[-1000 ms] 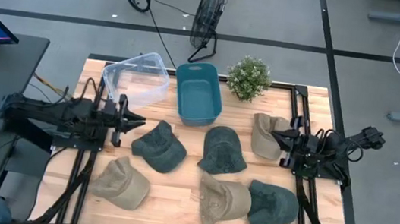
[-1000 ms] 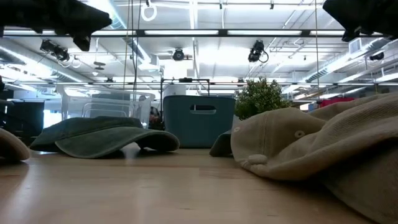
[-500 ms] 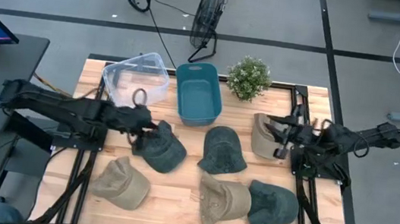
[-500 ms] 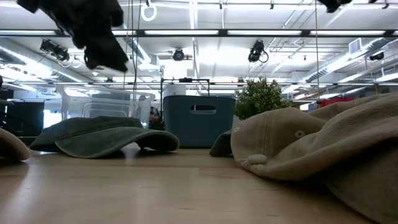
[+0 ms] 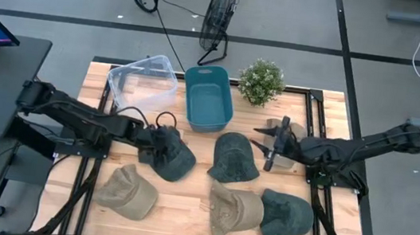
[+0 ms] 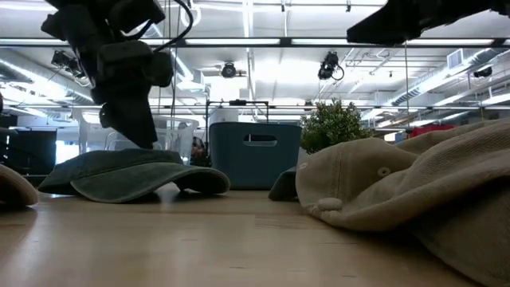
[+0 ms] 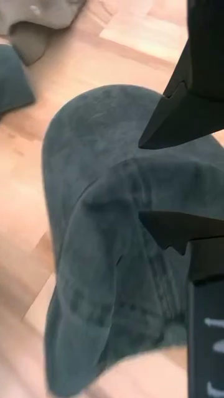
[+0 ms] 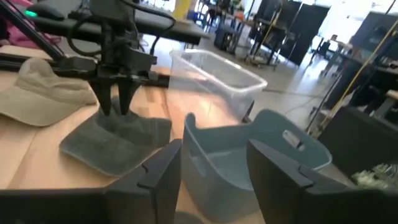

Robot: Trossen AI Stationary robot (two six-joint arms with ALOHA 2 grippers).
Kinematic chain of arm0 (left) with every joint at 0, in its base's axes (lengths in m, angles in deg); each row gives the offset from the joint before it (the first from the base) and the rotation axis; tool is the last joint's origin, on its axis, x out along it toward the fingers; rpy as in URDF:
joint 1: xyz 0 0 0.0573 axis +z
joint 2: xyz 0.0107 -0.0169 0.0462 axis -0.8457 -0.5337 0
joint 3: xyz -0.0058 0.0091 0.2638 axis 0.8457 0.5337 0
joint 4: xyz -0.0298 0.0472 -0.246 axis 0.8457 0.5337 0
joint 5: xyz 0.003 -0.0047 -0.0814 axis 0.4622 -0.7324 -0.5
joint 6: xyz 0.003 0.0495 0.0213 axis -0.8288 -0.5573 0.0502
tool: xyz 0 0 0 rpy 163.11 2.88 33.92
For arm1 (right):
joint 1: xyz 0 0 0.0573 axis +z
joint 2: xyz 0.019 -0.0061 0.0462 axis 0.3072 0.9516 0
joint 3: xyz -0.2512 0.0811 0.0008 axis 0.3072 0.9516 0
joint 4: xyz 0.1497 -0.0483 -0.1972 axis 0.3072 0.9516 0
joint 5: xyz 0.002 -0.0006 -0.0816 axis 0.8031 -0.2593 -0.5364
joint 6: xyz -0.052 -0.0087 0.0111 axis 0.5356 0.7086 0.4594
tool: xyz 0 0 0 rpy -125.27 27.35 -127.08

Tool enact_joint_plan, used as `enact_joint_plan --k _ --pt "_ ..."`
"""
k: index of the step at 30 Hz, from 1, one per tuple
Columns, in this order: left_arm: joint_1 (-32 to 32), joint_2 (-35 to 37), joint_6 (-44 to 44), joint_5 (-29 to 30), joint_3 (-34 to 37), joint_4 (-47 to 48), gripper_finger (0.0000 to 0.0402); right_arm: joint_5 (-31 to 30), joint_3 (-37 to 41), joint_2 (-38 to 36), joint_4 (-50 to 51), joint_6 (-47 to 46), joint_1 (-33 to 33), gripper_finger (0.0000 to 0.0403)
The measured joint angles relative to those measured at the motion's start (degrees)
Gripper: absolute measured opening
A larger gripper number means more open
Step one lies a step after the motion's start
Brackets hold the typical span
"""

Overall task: Pick & Place hat
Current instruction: Put the left blue cap into the transparent bin

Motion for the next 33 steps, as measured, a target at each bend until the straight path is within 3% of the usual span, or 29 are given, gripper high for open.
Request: enact_joint_plan --k 11,14,19,24,29,33 --pt "-3.61 -6.95 5.44 0.39 -0.03 -2.2 0.0173 -0.02 -0.07 2.2 0.23 -3.18 -0.01 0.0185" --pt "-3.61 -7.69 5.46 0.36 -0.15 -2.5 0.0137 -0.04 -0.07 2.2 0.32 -3.18 -0.01 0.0185" --pt "-3.57 -6.19 5.67 0.2 -0.13 -2.7 0.0021 -0.04 -0.07 2.18 0.39 -3.18 -0.01 0.0185" --pt "-3.44 -2.37 6.24 0.59 -2.96 1.15 0.0012 -0.04 -0.07 2.19 0.46 -3.36 -0.01 0.0185" --pt "-3.41 1.75 6.04 8.93 -12.03 15.43 0.0007 -0.02 -0.07 2.18 0.83 -5.12 -0.01 0.0185" --pt "-3.5 2.83 5.87 21.19 -22.24 31.26 0.0008 -0.04 -0.07 2.18 1.25 -6.03 -0.01 0.0185"
